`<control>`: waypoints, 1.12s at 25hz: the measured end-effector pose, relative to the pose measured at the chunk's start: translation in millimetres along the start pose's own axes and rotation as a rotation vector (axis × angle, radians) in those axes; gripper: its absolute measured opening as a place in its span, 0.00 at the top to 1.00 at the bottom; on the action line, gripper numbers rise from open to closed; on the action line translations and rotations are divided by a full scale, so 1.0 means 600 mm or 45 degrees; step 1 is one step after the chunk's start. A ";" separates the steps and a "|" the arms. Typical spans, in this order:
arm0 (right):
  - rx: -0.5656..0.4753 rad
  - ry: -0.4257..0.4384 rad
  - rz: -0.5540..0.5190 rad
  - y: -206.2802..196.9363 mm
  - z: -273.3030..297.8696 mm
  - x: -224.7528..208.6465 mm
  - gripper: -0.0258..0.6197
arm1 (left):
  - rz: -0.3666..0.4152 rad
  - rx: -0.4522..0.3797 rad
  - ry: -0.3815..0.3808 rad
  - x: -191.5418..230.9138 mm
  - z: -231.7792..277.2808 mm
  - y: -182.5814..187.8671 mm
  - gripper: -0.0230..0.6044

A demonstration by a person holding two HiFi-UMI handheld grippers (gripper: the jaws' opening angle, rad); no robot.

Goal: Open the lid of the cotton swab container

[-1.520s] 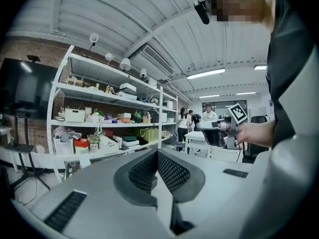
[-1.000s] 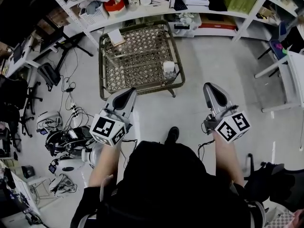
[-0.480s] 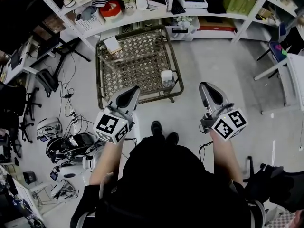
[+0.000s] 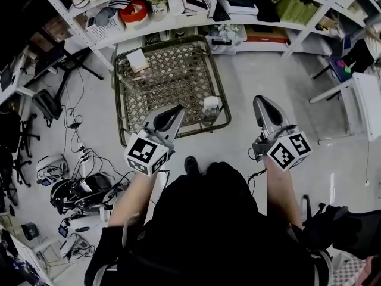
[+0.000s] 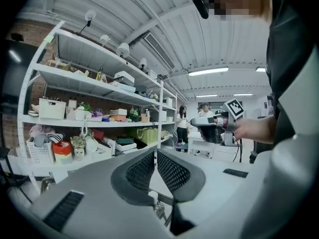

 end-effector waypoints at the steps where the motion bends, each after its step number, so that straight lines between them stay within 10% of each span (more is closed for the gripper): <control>1: 0.011 -0.001 0.000 -0.003 0.005 0.000 0.94 | -0.008 0.003 0.001 0.005 0.003 -0.005 0.95; 28: 0.366 0.012 0.166 -0.221 0.097 -0.125 0.94 | -0.053 0.321 -0.183 0.014 0.218 -0.326 0.69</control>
Point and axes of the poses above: the fingertips, and each gripper's own axes: z forward along the fingers, x to its left, y out of its top, the point moved 1 cm from there along -z, backward along the fingers, and after that the axes turned 5 degrees about z, right-handed, at the moved point
